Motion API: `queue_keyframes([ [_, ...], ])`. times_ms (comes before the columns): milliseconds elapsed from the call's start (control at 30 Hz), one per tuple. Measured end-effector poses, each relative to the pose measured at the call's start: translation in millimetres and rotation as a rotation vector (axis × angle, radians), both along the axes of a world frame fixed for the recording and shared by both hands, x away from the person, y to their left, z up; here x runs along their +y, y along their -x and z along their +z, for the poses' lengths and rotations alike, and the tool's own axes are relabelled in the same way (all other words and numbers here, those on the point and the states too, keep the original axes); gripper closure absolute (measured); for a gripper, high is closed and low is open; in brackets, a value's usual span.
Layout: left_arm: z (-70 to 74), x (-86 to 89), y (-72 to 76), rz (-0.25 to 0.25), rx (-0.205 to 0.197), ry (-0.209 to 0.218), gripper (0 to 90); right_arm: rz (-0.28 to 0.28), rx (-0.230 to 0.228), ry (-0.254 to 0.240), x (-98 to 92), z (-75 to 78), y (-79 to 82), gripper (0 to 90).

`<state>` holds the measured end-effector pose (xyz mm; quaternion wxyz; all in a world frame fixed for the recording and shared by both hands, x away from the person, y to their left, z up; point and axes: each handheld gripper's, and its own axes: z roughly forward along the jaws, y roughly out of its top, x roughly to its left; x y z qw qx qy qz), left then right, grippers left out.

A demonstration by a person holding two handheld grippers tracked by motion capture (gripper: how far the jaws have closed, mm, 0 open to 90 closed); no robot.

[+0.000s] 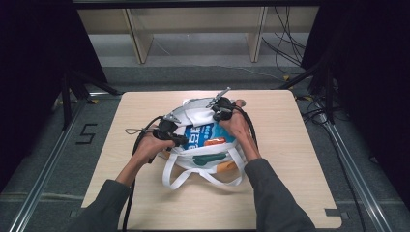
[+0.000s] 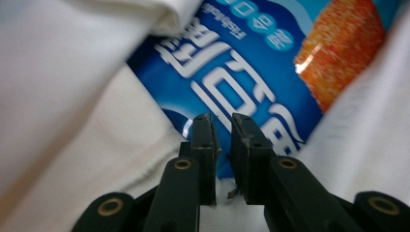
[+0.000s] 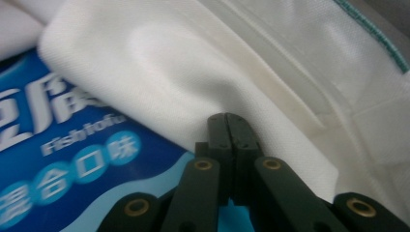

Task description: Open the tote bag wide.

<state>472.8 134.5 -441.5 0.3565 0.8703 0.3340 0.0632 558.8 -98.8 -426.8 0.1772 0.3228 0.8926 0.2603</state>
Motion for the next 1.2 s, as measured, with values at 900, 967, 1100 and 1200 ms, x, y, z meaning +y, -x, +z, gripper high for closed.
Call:
queue_keyframes([
  [900, -2.6, 5.7, 32.8, -0.007, -0.053, 0.115, 79.5, 0.082, 0.046, -0.078, -85.1, 4.2, 103.1, 90.0],
  [967, -3.4, 5.2, 32.3, -0.007, -0.048, 0.126, 79.9, 0.09, 0.088, -0.091, -92.1, 0.6, 109.2, 90.0],
  [1100, -4.0, 6.0, 33.9, -0.003, -0.055, 0.126, 80.6, 0.048, 0.041, -0.114, -89.8, -2.5, 110.9, 90.0],
  [1200, -4.0, 9.9, 34.3, 0.012, -0.057, 0.152, 81.2, 0.069, -0.013, -0.159, -89.2, 9.0, 113.5, 90.0],
])
